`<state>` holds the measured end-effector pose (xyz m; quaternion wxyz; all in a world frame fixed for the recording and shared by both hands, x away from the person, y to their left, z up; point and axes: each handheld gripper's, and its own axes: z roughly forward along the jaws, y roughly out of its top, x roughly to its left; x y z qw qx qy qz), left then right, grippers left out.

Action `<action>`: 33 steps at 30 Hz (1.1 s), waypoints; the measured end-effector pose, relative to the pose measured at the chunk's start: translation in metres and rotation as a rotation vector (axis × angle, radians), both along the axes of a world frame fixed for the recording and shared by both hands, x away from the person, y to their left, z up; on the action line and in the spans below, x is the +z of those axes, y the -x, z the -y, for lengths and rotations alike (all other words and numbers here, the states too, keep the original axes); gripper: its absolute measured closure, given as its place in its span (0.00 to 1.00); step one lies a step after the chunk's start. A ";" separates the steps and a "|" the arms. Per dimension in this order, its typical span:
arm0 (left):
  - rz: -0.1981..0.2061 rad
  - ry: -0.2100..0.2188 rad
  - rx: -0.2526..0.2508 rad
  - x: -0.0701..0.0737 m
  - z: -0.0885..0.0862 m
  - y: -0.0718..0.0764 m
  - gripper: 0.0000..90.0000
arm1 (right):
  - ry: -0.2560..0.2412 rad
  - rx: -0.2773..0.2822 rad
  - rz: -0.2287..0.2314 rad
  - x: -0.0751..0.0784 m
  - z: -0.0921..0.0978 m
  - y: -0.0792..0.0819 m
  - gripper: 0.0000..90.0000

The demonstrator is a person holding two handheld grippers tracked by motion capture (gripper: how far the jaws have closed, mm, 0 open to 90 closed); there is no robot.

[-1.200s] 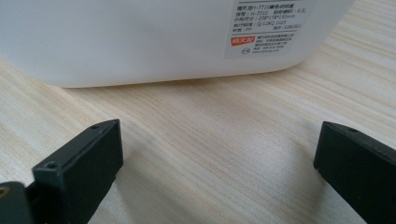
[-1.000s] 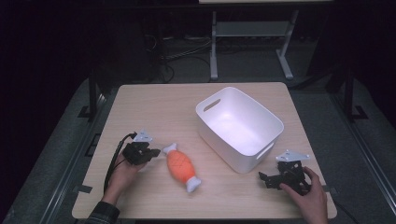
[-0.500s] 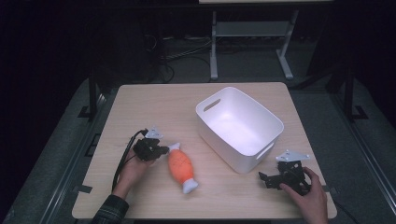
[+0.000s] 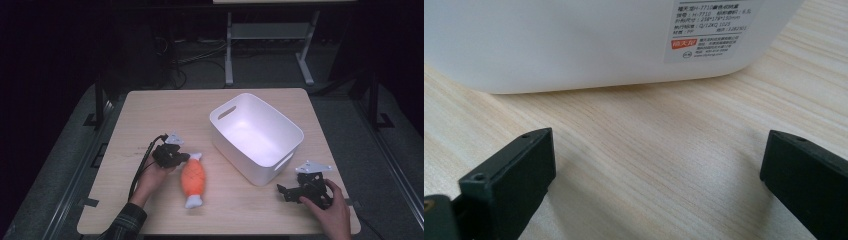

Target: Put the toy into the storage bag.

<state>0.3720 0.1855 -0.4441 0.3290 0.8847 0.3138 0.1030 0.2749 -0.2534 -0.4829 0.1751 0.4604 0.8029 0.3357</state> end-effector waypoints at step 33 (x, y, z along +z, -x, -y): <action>-0.017 0.006 -0.139 0.001 0.059 -0.005 1.00 | 0.000 0.000 0.000 0.000 0.000 0.000 0.01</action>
